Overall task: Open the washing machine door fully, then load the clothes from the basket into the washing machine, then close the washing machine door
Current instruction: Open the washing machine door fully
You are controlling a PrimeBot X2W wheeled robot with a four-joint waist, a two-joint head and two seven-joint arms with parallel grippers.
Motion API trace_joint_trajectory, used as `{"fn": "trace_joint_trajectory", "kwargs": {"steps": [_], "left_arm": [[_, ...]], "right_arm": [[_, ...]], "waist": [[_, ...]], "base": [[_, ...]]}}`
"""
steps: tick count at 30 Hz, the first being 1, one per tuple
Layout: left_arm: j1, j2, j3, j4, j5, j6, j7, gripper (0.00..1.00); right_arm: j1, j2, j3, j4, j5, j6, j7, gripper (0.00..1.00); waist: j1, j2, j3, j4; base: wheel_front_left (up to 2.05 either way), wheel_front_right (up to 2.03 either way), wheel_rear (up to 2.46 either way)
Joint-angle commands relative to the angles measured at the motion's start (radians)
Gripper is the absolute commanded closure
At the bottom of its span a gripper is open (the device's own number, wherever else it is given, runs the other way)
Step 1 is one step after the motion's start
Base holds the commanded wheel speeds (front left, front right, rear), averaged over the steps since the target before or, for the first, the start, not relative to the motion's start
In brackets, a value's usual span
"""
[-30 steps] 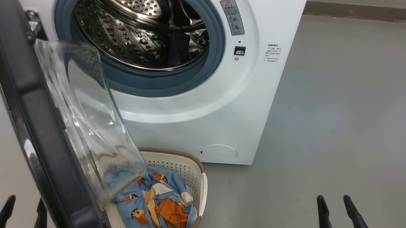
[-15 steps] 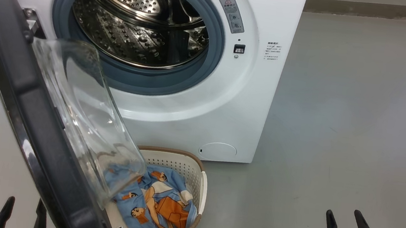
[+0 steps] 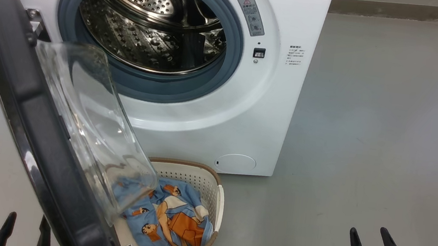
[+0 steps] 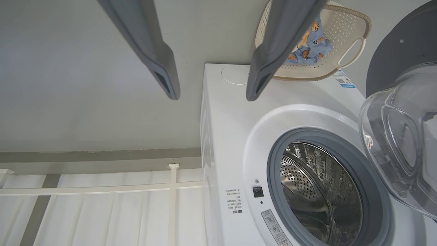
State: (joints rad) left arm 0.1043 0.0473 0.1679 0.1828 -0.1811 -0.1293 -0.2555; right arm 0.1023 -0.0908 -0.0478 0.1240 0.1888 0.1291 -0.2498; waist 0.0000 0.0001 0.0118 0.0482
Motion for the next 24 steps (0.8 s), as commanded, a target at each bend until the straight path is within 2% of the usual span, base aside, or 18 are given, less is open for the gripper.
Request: {"fn": "trace_joint_trajectory", "kwargs": {"steps": [1,24], "left_arm": [[-0.019,0.015,0.028,-0.026,0.004,-0.001,-0.006,0.0],[-0.019,0.011,0.021,-0.022,0.006,-0.001,-0.006,0.0]], "right_arm": [[-0.018,-0.007,0.017,-0.022,-0.012,0.002,-0.012,0.0],[-0.072,-0.046,0.007,0.007,-0.03,0.002,-0.012,0.0]], "waist": [[0.0,-0.0001,0.0,0.0],[0.0,-0.0001,-0.011,0.009]], "base": [[0.0,0.0,0.0],[0.0,0.0,0.0]]}}
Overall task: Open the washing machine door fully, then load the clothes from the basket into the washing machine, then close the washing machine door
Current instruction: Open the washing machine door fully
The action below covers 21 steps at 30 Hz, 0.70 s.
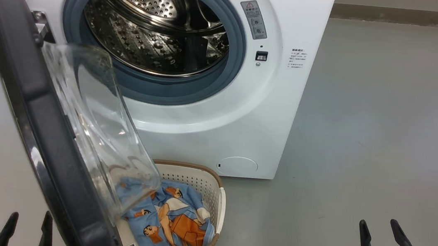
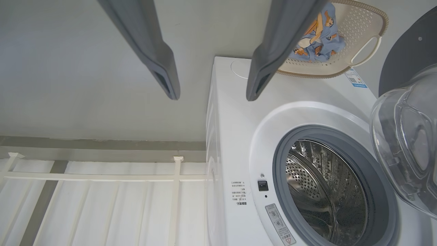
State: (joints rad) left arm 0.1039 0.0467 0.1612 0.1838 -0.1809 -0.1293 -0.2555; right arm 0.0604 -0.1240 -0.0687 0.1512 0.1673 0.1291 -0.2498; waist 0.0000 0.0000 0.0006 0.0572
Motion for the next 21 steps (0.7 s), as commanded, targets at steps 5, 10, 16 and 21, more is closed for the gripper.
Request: {"fn": "trace_joint_trajectory", "kwargs": {"steps": [5,10,16,21], "left_arm": [[-0.018,0.011,0.028,-0.028,0.005,-0.001,-0.006,0.0],[-0.019,0.01,0.032,-0.033,0.006,-0.001,-0.006,0.0],[-0.019,0.015,0.017,-0.018,-0.02,-0.001,-0.006,1.0],[-0.02,0.018,0.017,-0.01,-0.03,-0.001,-0.006,1.0]], "right_arm": [[-0.029,-0.009,0.031,-0.02,-0.006,0.002,-0.012,0.0],[-0.028,-0.003,0.033,-0.022,-0.004,0.002,-0.012,0.0],[-0.028,0.0,0.03,-0.026,-0.003,0.002,-0.012,0.0],[-0.026,0.001,0.03,-0.028,-0.003,0.002,-0.012,0.0]], "waist": [[0.0,0.0,0.003,-0.002],[0.0,0.0,0.007,-0.004],[0.0,0.0,0.008,-0.004],[0.0,0.0,0.008,-0.001]], "base": [[0.0,0.0,0.0],[0.0,0.0,0.0],[0.0,0.0,0.0],[0.0,0.0,0.0]]}}
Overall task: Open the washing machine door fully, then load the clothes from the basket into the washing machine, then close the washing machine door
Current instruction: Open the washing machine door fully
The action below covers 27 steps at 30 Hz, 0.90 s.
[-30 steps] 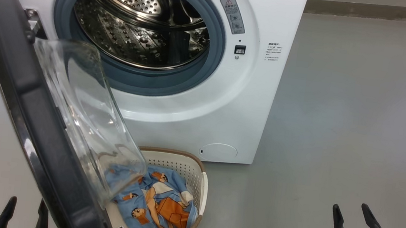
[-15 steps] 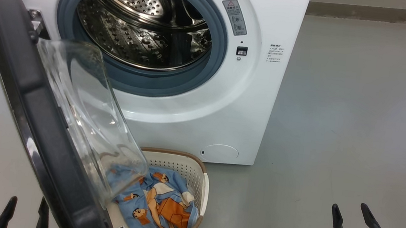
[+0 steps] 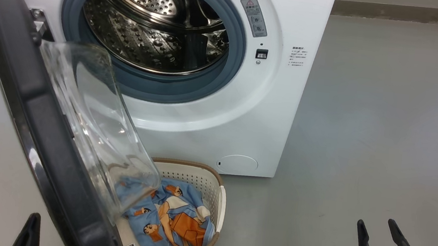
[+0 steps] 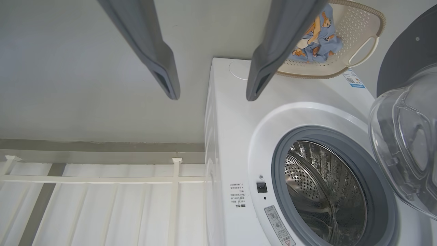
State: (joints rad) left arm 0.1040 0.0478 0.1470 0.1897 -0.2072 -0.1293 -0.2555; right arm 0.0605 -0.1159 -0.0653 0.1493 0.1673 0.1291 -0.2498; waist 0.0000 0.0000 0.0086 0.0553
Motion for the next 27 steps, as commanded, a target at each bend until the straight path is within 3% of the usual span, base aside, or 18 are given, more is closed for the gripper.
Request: {"fn": "trace_joint_trajectory", "kwargs": {"steps": [1,9,14,18,22,27], "left_arm": [[-0.02,0.017,0.033,-0.014,-0.006,-0.001,-0.006,1.0],[-0.034,0.012,0.101,-0.059,-0.027,-0.001,-0.006,1.0],[-0.058,0.004,0.218,-0.179,-0.042,0.003,-0.006,1.0],[-0.078,0.003,0.262,-0.307,-0.067,0.038,-0.006,1.0],[-0.111,0.003,0.237,-0.54,-0.076,0.051,-0.006,1.0],[-0.123,0.003,0.126,-0.763,-0.069,0.04,-0.006,1.0]], "right_arm": [[-0.026,-0.006,0.026,-0.027,-0.003,0.002,-0.012,0.0],[-0.022,-0.003,0.026,-0.029,-0.003,0.002,-0.012,0.0],[-0.022,-0.001,0.026,-0.031,-0.005,0.002,-0.012,0.0],[-0.02,-0.001,0.026,-0.034,-0.004,0.002,-0.012,0.0],[-0.01,-0.002,0.016,-0.038,-0.002,0.002,-0.012,0.0],[-0.009,-0.002,0.014,-0.035,-0.001,0.002,-0.012,0.0]], "waist": [[0.0,0.0,0.0,0.002],[0.0,0.0,0.001,0.013],[0.0,0.0,0.002,0.02],[0.0,0.0,0.001,0.024],[0.0,0.0,0.0,0.041],[0.0,0.0,-0.003,0.061]], "base": [[0.0,0.0,0.0],[0.0,0.0,0.0],[0.0,0.0,0.0],[0.0,0.0,0.0],[0.0,0.0,0.0],[0.0,0.0,0.0]]}}
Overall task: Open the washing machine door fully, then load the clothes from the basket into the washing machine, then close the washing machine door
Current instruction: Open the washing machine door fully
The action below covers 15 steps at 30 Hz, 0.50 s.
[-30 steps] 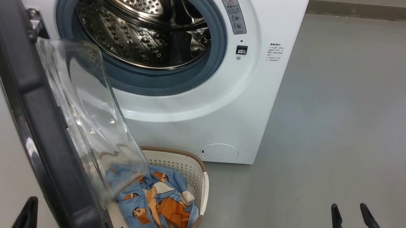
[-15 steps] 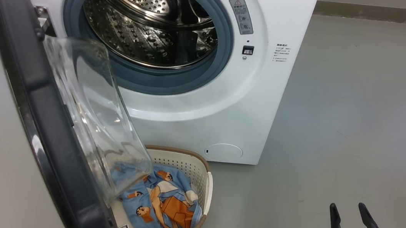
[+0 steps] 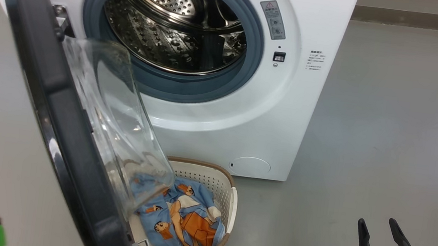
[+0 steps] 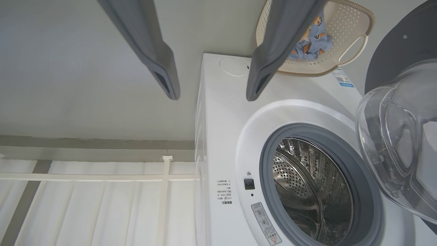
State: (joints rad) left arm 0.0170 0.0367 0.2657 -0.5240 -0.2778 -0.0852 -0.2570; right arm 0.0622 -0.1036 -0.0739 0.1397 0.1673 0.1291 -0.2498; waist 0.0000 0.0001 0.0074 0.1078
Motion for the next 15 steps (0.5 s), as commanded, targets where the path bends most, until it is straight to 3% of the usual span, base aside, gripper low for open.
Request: {"fn": "trace_joint_trajectory", "kwargs": {"steps": [1,5,8,12,15], "left_arm": [[-0.033,0.014,-0.033,-0.085,0.002,-0.007,-0.005,1.0],[0.012,0.014,-0.281,-0.184,-0.002,-0.023,0.014,1.0],[0.046,0.014,-0.434,-0.182,-0.005,-0.03,0.066,1.0],[0.09,0.018,-0.544,-0.106,-0.023,-0.034,0.143,1.0],[0.109,0.021,-0.569,-0.07,-0.036,-0.033,0.178,1.0]], "right_arm": [[-0.01,-0.014,0.023,-0.025,-0.001,0.002,-0.012,0.0],[-0.006,-0.01,0.023,-0.025,0.0,0.002,-0.012,0.0],[-0.004,-0.005,0.022,-0.024,0.001,0.002,-0.012,0.0],[-0.004,0.0,0.023,-0.023,0.002,0.002,-0.012,0.0],[-0.004,0.002,0.021,-0.025,0.001,0.002,-0.012,0.0]], "waist": [[0.0,-0.0001,-0.003,0.013],[0.0,-0.0001,-0.004,0.032],[0.0,-0.0001,-0.004,0.046],[0.0,-0.0001,0.001,0.059],[0.0,-0.0001,0.006,0.067]], "base": [[0.0,0.0,0.0],[0.0,0.0,0.0],[0.0,0.0,0.0],[0.0,0.0,0.0],[0.0,0.0,0.0]]}}
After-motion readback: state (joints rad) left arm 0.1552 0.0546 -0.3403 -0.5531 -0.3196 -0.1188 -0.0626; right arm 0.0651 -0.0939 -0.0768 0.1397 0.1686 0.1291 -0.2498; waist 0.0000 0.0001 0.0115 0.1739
